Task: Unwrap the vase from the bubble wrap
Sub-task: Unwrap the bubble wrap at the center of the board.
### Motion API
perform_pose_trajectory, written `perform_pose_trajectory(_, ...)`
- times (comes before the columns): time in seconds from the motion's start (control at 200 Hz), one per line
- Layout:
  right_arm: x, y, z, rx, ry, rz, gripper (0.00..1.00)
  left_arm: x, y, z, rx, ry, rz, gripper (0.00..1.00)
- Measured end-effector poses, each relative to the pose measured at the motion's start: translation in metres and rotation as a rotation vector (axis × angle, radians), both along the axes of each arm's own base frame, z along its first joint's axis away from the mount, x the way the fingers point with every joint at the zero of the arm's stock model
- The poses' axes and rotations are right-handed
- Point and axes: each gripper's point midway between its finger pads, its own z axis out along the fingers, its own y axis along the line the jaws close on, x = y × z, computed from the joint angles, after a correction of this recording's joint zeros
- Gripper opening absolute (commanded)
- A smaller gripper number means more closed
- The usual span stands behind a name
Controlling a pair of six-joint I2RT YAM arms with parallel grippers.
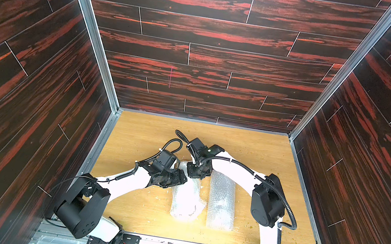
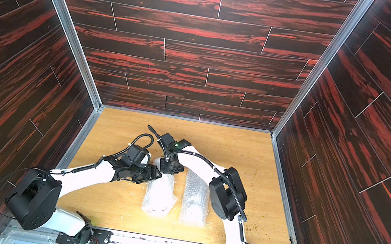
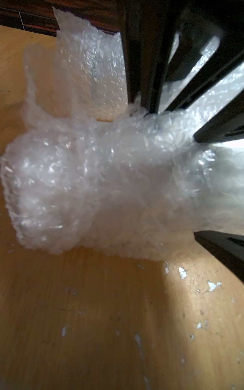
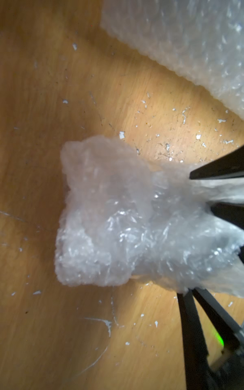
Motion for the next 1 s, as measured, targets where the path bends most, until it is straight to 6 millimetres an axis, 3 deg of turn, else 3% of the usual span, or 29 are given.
perform_pose_trajectory(0.266,0.012,0.008,0.017,0.033,-0.043,0.008,0.29,0.004,-0.003,0.0,-0.008,-0.007,-0.003,0.62)
perform_pose_trajectory(0.386,0.02,0.013,0.023,0.05,-0.06,0.01,0.23,0.006,-0.005,0.0,-0.009,-0.007,-0.016,0.61)
perform_pose_trajectory(0.556,0.032,0.019,0.02,0.053,-0.071,0.021,0.17,0.009,-0.009,-0.001,-0.012,-0.005,-0.029,0.61)
perform_pose_trajectory(0.656,0.032,0.018,0.009,0.035,-0.057,0.027,0.0,0.009,-0.01,-0.001,-0.013,-0.005,-0.033,0.59)
perform_pose_trajectory(1.002,0.044,0.015,0.008,0.072,-0.063,-0.002,0.0,0.018,-0.012,-0.001,-0.011,-0.025,-0.042,0.49)
